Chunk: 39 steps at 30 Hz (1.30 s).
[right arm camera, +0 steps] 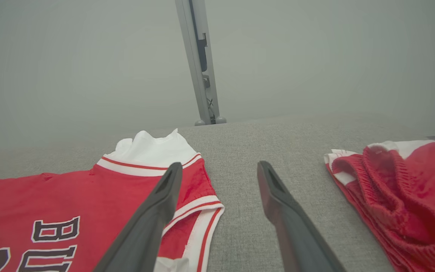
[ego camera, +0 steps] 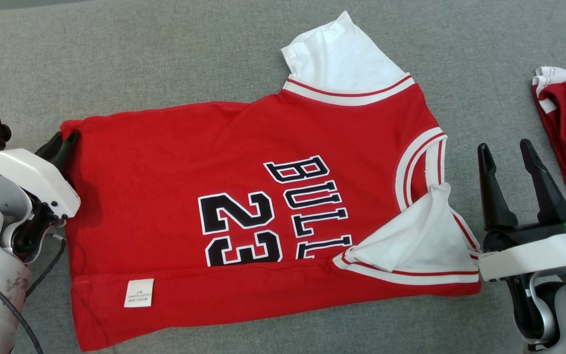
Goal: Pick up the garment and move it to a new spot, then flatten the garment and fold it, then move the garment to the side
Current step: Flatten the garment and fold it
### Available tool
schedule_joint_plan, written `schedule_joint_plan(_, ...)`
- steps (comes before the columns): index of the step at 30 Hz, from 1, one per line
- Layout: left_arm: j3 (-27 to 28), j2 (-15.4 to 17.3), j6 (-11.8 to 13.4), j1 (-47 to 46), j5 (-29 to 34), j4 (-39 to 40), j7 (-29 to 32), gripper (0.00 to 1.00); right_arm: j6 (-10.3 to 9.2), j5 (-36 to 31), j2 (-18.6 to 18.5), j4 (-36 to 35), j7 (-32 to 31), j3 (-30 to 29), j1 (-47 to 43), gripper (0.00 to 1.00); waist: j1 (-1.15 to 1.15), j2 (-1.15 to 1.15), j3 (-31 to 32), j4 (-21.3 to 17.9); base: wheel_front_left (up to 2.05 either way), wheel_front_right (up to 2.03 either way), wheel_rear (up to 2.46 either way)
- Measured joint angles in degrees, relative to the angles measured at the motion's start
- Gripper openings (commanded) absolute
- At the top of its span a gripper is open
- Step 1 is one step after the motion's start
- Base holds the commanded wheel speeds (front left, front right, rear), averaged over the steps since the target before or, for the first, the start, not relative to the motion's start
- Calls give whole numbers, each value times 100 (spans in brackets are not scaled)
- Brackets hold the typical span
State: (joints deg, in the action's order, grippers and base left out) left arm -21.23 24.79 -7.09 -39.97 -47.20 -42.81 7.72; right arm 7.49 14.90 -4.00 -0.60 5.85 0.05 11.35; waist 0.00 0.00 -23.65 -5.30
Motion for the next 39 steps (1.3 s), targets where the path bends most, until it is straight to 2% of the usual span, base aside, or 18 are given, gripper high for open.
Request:
schedule_joint_plan(6,-328,-36,-33,-85,-160,-69,-229,0,0,226,-209,160,-65,-63,425,100,0,0,-19,80,0,0,0)
schedule_joint_plan(10,-572,-26,-33,-241,-232,-15,-391,0,0,487,-554,544,-220,-97,1272,100,0,0,-80,187,0,0,0)
schedule_joint_plan(14,-792,-94,-33,-526,-281,21,-533,0,0,735,-961,1337,-505,58,2381,100,0,0,-201,384,0,0,0)
schedule_joint_plan(19,-1103,-314,-34,-887,-361,68,-675,0,0,855,-1269,2508,-849,713,3557,100,0,0,-409,734,0,0,0)
schedule_joint_plan(26,-1548,-544,-34,-1290,-530,57,-836,0,1,1063,-1415,3977,-1150,1696,4729,100,0,0,-764,1223,0,0,0)
schedule_joint_plan(34,-1995,-628,-41,-1588,-747,-8,-1039,0,1,1357,-1441,4994,-1289,2518,5500,100,0,0,-1072,1589,0,0,0)
schedule_joint_plan(35,-2040,-626,-41,-1614,-772,-21,-1071,0,1,1393,-1447,5096,-1289,2565,5581,65,0,0,-1097,1606,0,0,0)
schedule_joint_plan(36,-2082,-630,-41,-1643,-814,-34,-1093,0,1,1474,-1456,5189,-1316,2622,5656,39,0,0,-1113,1622,0,0,0)
schedule_joint_plan(37,-2124,-628,-41,-1670,-859,-46,-1124,0,1,1551,-1456,5237,-1298,2665,5701,0,0,0,-1120,1630,0,0,0)
schedule_joint_plan(39,-2197,-620,-41,-1688,-927,-66,-1179,0,1,1699,-1461,5319,-1194,2729,5760,0,0,0,-1111,1620,0,0,0)
